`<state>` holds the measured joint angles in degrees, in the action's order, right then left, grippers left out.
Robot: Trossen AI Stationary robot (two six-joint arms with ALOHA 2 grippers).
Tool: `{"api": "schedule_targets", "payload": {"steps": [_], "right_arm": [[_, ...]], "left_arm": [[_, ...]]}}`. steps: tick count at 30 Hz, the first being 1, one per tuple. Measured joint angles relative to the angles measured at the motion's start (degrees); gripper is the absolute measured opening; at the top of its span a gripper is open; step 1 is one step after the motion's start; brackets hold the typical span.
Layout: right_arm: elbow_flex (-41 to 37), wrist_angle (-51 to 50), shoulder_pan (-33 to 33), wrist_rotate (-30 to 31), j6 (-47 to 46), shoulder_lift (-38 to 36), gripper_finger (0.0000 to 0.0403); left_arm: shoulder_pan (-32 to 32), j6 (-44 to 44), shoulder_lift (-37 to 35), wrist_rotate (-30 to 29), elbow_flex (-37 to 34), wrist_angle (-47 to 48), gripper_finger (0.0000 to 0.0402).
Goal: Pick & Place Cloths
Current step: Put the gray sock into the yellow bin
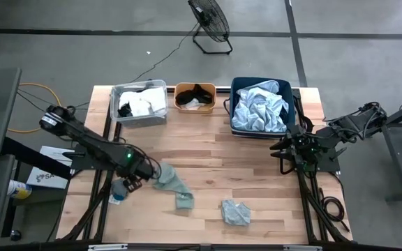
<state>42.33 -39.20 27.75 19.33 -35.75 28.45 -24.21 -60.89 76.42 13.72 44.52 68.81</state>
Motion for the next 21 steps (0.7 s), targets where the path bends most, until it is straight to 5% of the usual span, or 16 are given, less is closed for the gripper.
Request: {"api": "schedule_targets", "payload": {"steps": [21], "right_arm": [[0.0,0.0,0.0,0.0,0.0,0.0,0.0124]], "left_arm": [[-3.9,-5.5,0.0,2.6,-11.3,-19.8,0.0226]]}}
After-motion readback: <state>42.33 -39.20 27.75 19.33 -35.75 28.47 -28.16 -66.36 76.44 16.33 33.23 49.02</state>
